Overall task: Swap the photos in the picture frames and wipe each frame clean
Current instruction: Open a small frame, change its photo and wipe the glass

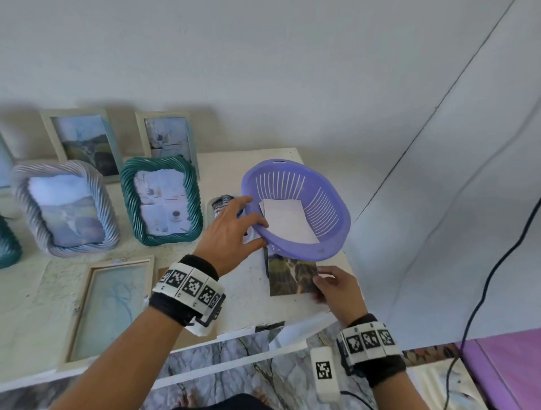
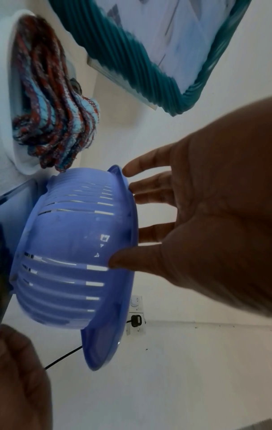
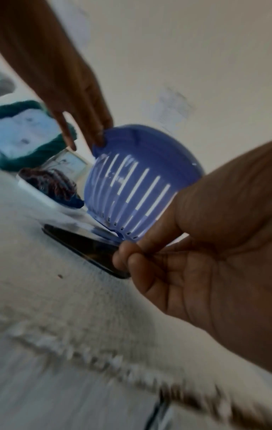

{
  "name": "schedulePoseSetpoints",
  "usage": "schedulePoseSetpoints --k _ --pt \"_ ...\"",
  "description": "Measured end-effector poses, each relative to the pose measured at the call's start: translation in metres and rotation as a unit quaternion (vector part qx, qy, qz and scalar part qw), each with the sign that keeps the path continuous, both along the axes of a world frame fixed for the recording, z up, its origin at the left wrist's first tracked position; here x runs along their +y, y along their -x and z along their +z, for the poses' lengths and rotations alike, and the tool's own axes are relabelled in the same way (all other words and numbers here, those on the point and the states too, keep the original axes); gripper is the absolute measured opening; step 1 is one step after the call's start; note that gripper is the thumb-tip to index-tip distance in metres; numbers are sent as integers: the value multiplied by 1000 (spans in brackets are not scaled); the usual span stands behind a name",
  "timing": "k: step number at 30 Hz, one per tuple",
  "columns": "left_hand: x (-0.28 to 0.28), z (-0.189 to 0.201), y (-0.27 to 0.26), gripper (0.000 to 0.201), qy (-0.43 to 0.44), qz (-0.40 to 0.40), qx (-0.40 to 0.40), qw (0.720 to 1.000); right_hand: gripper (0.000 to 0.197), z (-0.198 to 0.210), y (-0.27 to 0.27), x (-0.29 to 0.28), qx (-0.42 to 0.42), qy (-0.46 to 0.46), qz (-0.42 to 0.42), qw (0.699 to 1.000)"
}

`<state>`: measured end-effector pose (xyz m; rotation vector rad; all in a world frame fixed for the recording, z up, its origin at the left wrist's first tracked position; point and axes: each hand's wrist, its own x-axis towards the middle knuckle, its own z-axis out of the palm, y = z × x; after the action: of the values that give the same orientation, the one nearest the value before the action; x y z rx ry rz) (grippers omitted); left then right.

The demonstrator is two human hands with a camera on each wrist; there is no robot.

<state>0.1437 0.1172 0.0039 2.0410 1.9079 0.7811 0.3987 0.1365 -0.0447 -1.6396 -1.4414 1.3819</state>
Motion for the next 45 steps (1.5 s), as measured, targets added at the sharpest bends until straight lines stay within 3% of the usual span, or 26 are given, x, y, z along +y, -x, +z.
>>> schedulePoseSetpoints --k 4,8,10,15,18,20,25,29,31,33,36,40,42,45 --pt "-2 -2 -4 29 13 10 -4 1000 25 1 18 29 -182 -45 72 980" --pt "-5 -6 -6 30 27 18 -1 999 12 -5 22 37 -293 -84 98 947" --pt "-7 -10 -6 30 29 22 4 999 19 -10 20 38 -354 -94 138 920" --pt "-16 -19 -11 30 34 24 21 999 23 -5 7 38 -394 -105 173 897" --pt "-20 -23 -10 31 39 26 8 999 10 1 -15 43 -305 -90 98 943" --pt "-21 -22 -9 37 41 20 3 999 16 9 -32 52 -291 -97 75 949" --pt "-24 -16 -10 56 82 4 -7 997 19 80 -42 86 -297 -238 53 923" --pt "-26 -18 -11 63 77 13 -19 997 11 129 0 116 -312 -325 142 881" --pt "-27 -19 -12 62 73 18 -23 997 14 138 29 130 -329 -326 232 856" --pt "-27 -18 -13 62 69 20 -27 997 25 138 62 142 -376 -301 336 809" --pt "-28 -17 -14 56 70 22 -31 997 38 120 114 157 -471 -256 442 719" --pt "-28 -17 -14 52 80 26 -32 996 52 65 147 177 -567 -212 479 636" --pt "-28 -20 -14 55 68 23 -30 997 48 42 150 185 -611 -202 498 581" --pt "-28 -21 -13 55 65 21 -32 997 53 27 153 193 -625 -193 504 564"
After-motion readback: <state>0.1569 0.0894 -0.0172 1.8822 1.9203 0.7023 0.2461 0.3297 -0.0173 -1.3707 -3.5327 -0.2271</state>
